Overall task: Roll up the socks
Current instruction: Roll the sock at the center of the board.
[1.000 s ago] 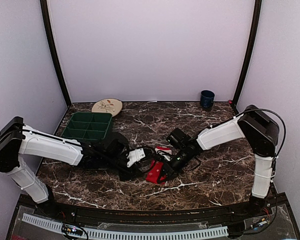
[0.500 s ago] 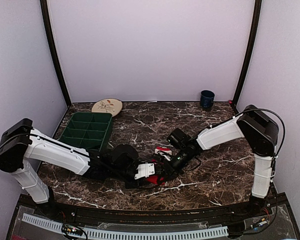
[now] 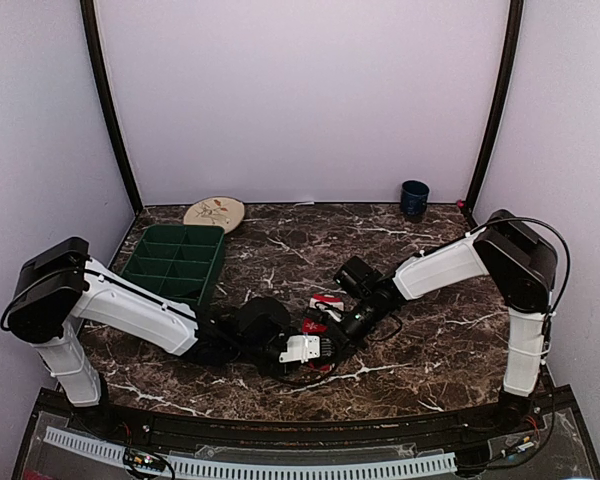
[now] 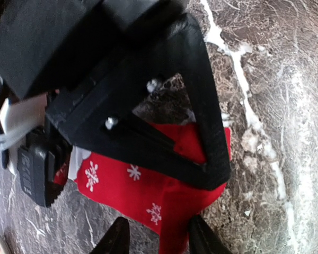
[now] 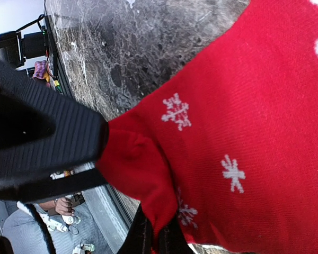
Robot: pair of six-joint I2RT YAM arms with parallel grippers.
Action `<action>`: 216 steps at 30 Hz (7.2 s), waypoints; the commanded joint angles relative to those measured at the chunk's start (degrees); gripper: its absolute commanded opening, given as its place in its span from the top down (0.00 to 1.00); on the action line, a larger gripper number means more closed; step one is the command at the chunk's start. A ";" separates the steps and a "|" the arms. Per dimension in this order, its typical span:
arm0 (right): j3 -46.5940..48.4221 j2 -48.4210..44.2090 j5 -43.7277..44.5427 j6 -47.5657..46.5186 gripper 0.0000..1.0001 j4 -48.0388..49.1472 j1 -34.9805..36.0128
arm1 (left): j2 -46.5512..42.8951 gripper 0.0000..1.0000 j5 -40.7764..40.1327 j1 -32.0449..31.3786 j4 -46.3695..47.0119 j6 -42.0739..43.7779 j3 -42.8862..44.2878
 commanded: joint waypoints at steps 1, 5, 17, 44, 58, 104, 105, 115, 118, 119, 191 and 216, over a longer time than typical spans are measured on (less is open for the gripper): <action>1.23 0.61 -1.25 -0.49 1.00 -0.20 -0.49 | 0.67 0.61 -0.08 -0.27 0.97 2.77 1.88; 1.32 0.52 -1.29 -0.35 1.00 -0.35 -0.60 | 0.66 0.68 3.48 -0.23 -2.54 3.91 2.94; 1.37 0.17 -1.37 -0.13 1.00 -0.54 -0.80 | 0.99 0.71 6.74 -0.28 -10.40 3.58 4.11; -2.87 -4.68 0.11 0.05 0.71 0.02 -2.35 | 5.92 1.00 15.66 1.55 -22.76 0.44 11.76; -10.20 -13.97 8.95 0.12 0.59 0.53 -4.02 | 13.15 1.00 30.72 7.54 -40.26 -1.16 25.18; -14.41 -24.70 68.02 -31.94 0.55 4.18 25.95 | 33.55 1.00 56.47 17.54 -64.02 -6.10 51.21; -13.74 -23.83 68.30 -33.09 0.55 4.34 25.96 | 33.61 1.00 56.54 17.56 -64.10 -6.10 51.16; -10.56 -16.79 68.72 -39.56 0.51 6.79 26.05 | 34.32 1.00 58.18 18.16 -64.90 -6.19 52.34; -9.93 -14.97 69.33 -40.49 0.49 7.31 26.03 | 34.44 1.00 58.62 18.35 -64.90 -6.10 52.33; -9.78 -14.40 69.69 -40.71 0.49 7.47 25.96 | 34.50 1.00 58.81 18.43 -64.98 -6.09 52.43; -5.96 -7.63 49.75 -29.14 0.98 -5.76 15.40 | 29.91 0.69 53.85 25.65 -58.55 -14.62 47.14; -1.54 -6.40 27.60 -19.56 0.98 -10.25 5.88 | 7.08 0.69 39.28 28.52 -19.74 -24.11 15.30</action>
